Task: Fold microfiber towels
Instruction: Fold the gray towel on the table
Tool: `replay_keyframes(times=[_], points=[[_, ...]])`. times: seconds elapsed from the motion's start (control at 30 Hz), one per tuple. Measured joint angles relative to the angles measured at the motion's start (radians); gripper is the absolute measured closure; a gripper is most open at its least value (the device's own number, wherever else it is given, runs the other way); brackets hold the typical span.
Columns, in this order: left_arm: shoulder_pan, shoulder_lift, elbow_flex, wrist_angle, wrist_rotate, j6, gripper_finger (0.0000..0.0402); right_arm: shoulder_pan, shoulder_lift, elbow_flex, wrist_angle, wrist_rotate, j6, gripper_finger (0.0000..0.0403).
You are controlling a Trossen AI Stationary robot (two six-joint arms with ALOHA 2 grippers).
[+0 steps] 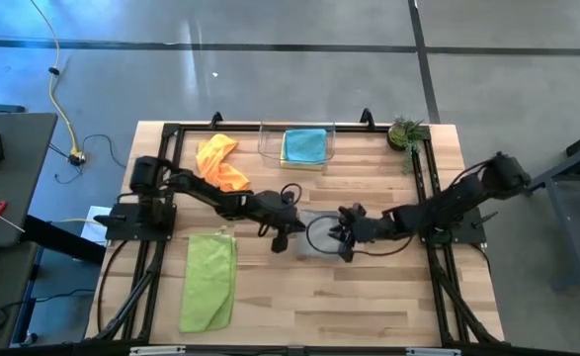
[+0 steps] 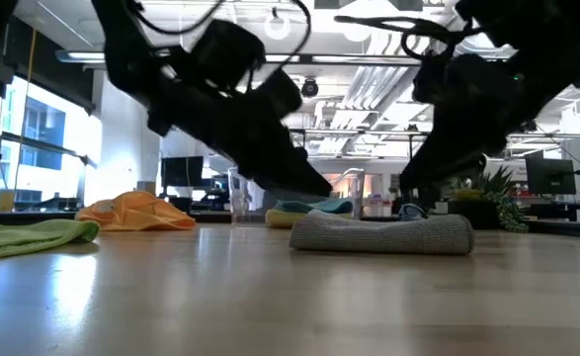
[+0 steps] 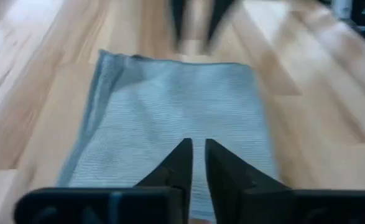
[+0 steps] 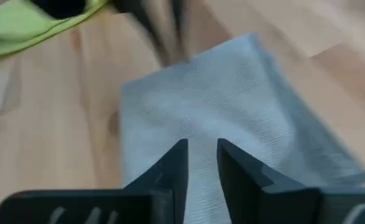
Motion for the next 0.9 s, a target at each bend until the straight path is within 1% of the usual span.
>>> replay_keyframes(times=[0.1,0.17,0.23,0.33,0.4,0.5,0.7,0.8,0.9], points=[[0.017,0.056,0.038,0.014,-0.004,0.0,0.0395,0.039,0.056,0.0,0.044,0.01,0.024,0.0357],[0.024,0.09,0.061,0.012,-0.009,0.0,0.0398,0.057,0.101,0.001,0.058,0.01,0.038,0.0385],[0.032,0.109,0.074,0.01,-0.023,0.0,0.0395,0.068,0.143,0.001,0.074,0.026,0.053,0.0397],[0.045,0.123,0.082,0.014,-0.07,0.0,0.0396,0.078,0.177,0.001,0.064,0.034,0.086,0.039],[0.061,0.127,0.079,-0.005,-0.088,-0.006,0.0399,0.08,0.192,0.0,0.06,0.033,0.098,0.0392],[0.083,0.128,0.08,0.0,-0.093,-0.012,0.04,0.084,0.205,0.0,0.064,0.033,0.097,0.0401],[0.11,0.129,0.079,-0.012,-0.105,-0.008,0.0401,0.084,0.199,0.0,0.059,0.029,0.082,0.0396],[0.113,0.125,0.079,-0.022,-0.104,0.041,0.0401,0.084,0.188,0.0,0.051,0.031,0.069,0.0396],[0.121,0.069,0.078,-0.086,-0.111,0.093,0.0401,0.077,0.165,0.0,0.051,0.032,0.068,0.0396]])
